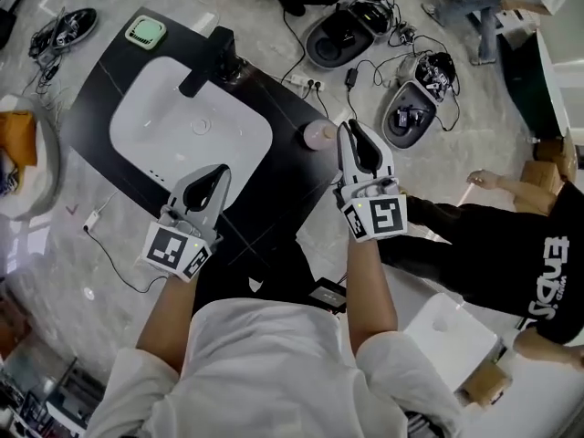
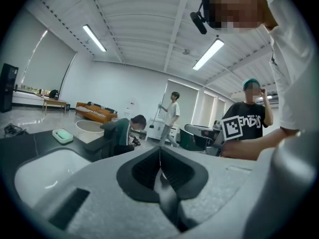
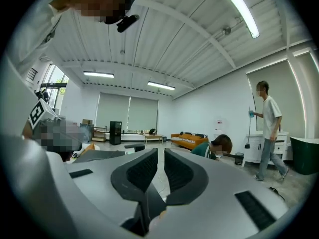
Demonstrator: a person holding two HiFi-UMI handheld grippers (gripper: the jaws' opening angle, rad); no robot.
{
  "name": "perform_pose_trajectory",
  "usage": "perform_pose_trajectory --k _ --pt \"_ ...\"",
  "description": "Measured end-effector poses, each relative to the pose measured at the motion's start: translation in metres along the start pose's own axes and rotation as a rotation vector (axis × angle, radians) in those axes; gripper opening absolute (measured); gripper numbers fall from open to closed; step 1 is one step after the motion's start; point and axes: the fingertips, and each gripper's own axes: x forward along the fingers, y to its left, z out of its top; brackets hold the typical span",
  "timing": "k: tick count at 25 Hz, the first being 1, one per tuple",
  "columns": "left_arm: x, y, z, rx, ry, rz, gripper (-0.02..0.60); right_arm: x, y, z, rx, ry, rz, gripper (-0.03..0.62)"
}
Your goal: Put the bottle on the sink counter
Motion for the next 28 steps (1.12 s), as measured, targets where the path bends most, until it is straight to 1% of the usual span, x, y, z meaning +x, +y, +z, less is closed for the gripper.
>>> perform_pose_trajectory --k 5,8,10,12,15,18,22,25,28 --pt "-0.010 0.000 0.069 0.068 -0.077 -0.078 0.015 -0.017 0.025 0.072 0.008 -0.062 -0.007 0.023" --pt "-0.028 -0.004 0.103 0.077 -0.107 -0.129 0.015 -0.036 0.051 0.112 0.031 -0.083 0.011 0.018" --pt "-0.044 -0.009 0.119 0.082 -0.118 -0.171 0.015 -0.050 0.071 0.133 0.026 -0.088 0.015 0.015" --pt "-0.060 -0.010 0.133 0.103 -0.122 -0.222 0.015 -0.063 0.092 0.152 0.007 -0.094 0.008 0.015" --pt "-0.085 -0.007 0.146 0.123 -0.126 -0.284 0.015 -0.083 0.125 0.171 -0.015 -0.099 -0.005 0.015" --pt "-0.106 -0.004 0.154 0.139 -0.140 -0.307 0.015 -0.102 0.154 0.177 -0.033 -0.093 0.013 0.015" --pt "-0.127 -0.006 0.158 0.137 -0.154 -0.328 0.015 -0.123 0.181 0.168 -0.040 -0.070 0.054 0.015" --pt "-0.139 -0.019 0.153 0.128 -0.140 -0.353 0.015 -0.143 0.192 0.158 -0.026 -0.060 0.048 0.015" --pt "-0.150 -0.036 0.143 0.152 -0.112 -0.360 0.015 -0.164 0.196 0.145 -0.012 -0.053 0.029 0.015"
